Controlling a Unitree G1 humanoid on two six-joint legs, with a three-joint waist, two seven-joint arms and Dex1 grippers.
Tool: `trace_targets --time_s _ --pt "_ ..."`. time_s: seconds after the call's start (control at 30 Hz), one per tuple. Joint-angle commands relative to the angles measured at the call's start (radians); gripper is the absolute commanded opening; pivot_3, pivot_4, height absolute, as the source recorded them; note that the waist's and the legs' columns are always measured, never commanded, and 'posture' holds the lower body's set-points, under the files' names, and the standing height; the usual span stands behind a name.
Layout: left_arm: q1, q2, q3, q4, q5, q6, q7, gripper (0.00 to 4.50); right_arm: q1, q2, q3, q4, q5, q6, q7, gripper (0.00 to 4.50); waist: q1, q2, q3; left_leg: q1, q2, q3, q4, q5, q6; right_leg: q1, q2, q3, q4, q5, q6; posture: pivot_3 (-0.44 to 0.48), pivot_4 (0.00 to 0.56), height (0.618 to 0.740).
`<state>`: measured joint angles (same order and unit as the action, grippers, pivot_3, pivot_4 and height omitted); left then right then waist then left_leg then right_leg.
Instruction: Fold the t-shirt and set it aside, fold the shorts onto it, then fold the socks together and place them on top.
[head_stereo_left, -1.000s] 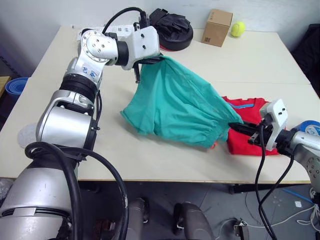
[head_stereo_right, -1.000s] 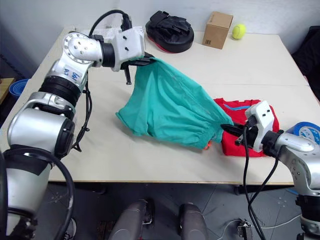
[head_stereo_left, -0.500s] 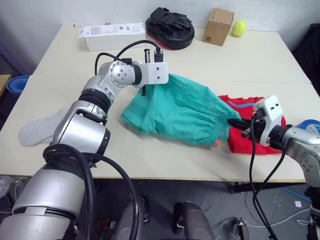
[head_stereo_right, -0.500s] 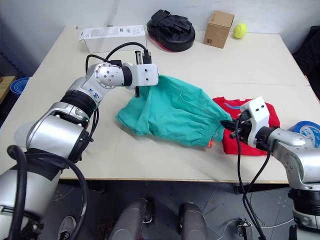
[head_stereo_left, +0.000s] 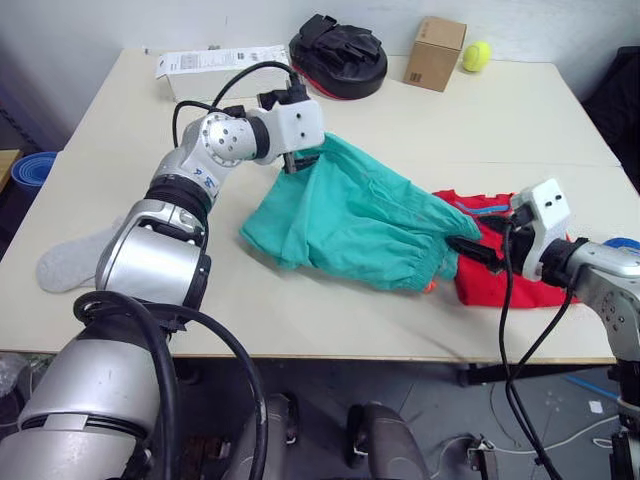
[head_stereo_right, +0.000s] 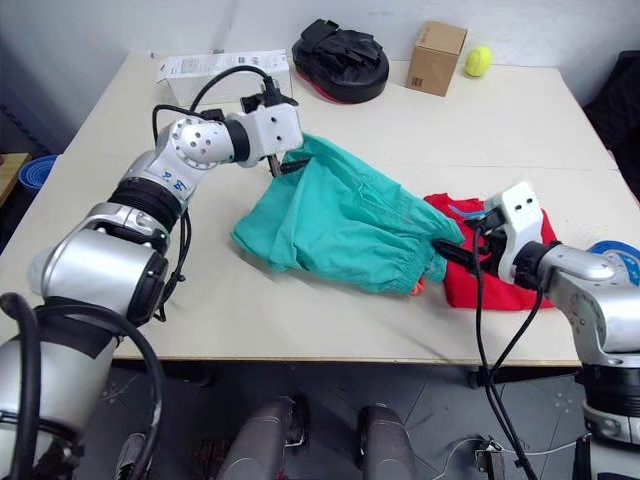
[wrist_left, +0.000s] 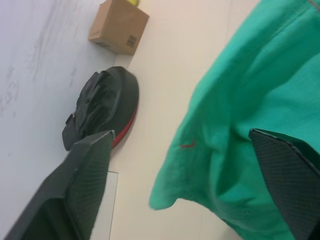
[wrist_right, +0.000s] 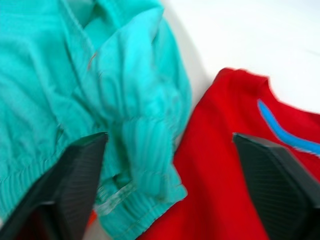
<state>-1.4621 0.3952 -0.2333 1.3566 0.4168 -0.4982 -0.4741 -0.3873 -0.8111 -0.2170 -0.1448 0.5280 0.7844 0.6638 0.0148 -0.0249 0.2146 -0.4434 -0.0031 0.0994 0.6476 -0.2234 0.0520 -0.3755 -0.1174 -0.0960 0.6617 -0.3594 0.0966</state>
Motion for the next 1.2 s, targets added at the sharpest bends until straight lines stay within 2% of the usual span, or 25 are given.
trace_targets --time_s 0.03,0.13,0.27,0.4,0.5,0.63,0.73,0.83,0.93,1.03,1.13,1.2 --pt "-0.027 0.037 0.082 -0.018 -0.085 0.012 -0.058 4.50 -0.037 -0.030 -0.079 -0.001 0.002 -0.039 0.004 4.47 -0.001 0.000 0.000 0.000 0.000 0.000 0.000 0.000 0.000 0.000 0.000 0.000 0.000 0.000 0.000 0.000 0.150 0.740" --pt "-0.014 0.065 0.159 -0.035 -0.175 0.018 -0.217 4.50 -0.043 -0.045 -0.093 -0.036 0.003 -0.072 0.030 4.47 -0.003 0.000 0.000 0.000 0.000 0.000 0.000 0.000 0.000 0.000 0.000 -0.002 0.000 0.000 0.000 0.000 0.150 0.740" --pt "0.067 0.118 0.194 -0.091 -0.252 -0.026 -0.488 4.50 0.044 -0.092 -0.045 -0.202 -0.033 -0.179 0.125 4.47 -0.005 0.000 0.000 0.000 0.000 0.000 -0.001 0.000 -0.001 0.000 0.000 -0.005 0.000 0.000 0.000 0.000 0.150 0.740" --pt "0.215 0.175 0.193 -0.219 -0.313 -0.091 -0.677 4.50 0.151 -0.120 0.019 -0.354 -0.096 -0.310 0.200 4.47 -0.014 0.000 0.000 0.001 0.001 0.001 -0.001 0.000 -0.001 0.000 0.000 -0.006 0.000 0.000 0.000 0.000 0.150 0.740" --pt "0.342 0.218 0.183 -0.354 -0.346 -0.107 -0.766 4.50 0.215 -0.123 0.070 -0.408 -0.163 -0.412 0.229 4.47 -0.019 0.000 0.000 0.000 0.001 0.001 0.000 0.001 -0.001 0.000 0.000 -0.005 0.000 0.000 0.000 0.000 0.150 0.740" --pt "0.434 0.226 0.197 -0.479 -0.378 -0.030 -0.746 4.50 0.214 -0.071 0.114 -0.389 -0.171 -0.402 0.196 4.47 -0.017 0.000 0.000 0.001 0.001 0.001 0.001 0.002 0.000 0.001 -0.001 -0.005 0.000 0.004 -0.002 0.000 0.150 0.740" --pt "0.486 0.176 0.231 -0.647 -0.483 0.256 -0.737 4.50 0.168 -0.019 0.151 -0.360 -0.165 -0.362 0.164 3.93 -0.010 0.000 0.000 0.001 0.002 -0.005 0.000 0.005 0.003 0.004 -0.002 -0.003 -0.003 0.008 -0.003 0.000 0.150 0.740" --pt "0.568 0.169 0.223 -0.830 -0.536 0.416 -0.749 4.50 0.148 0.010 0.181 -0.359 -0.175 -0.344 0.153 2.96 -0.014 0.000 0.000 0.001 0.001 -0.006 -0.001 0.003 0.001 0.005 -0.003 -0.002 -0.004 0.011 -0.003 0.000 0.150 0.740" --pt "0.639 0.192 0.193 -0.929 -0.519 0.413 -0.758 4.50 0.163 -0.002 0.220 -0.364 -0.224 -0.389 0.173 1.80 -0.017 0.001 -0.001 0.002 0.001 -0.005 -0.002 0.007 0.001 0.004 -0.003 -0.002 -0.004 0.011 -0.003 0.000 0.150 0.740" --pt "0.645 0.225 0.166 -0.896 -0.464 0.321 -0.747 4.50 0.169 -0.008 0.242 -0.356 -0.269 -0.427 0.178 0.93 -0.017 0.001 -0.001 0.001 0.001 -0.004 -0.003 0.007 0.000 0.002 -0.002 -0.003 -0.002 0.011 -0.003 0.000 0.150 0.740" --pt "0.611 0.236 0.163 -0.840 -0.462 0.283 -0.736 4.50 0.173 -0.013 0.246 -0.346 -0.280 -0.431 0.192 1.16 -0.016 0.001 -0.001 0.002 0.003 -0.003 -0.003 0.008 -0.001 0.002 -0.001 -0.004 -0.002 0.011 -0.003 0.000 0.150 0.740" --pt "0.592 0.250 0.150 -0.807 -0.455 0.231 -0.759 4.50 0.190 -0.032 0.254 -0.336 -0.312 -0.466 0.212 1.79 -0.012 0.001 -0.001 0.001 0.003 -0.003 -0.002 0.007 0.000 0.003 -0.001 -0.005 -0.003 0.011 -0.003 0.000 0.150 0.740"
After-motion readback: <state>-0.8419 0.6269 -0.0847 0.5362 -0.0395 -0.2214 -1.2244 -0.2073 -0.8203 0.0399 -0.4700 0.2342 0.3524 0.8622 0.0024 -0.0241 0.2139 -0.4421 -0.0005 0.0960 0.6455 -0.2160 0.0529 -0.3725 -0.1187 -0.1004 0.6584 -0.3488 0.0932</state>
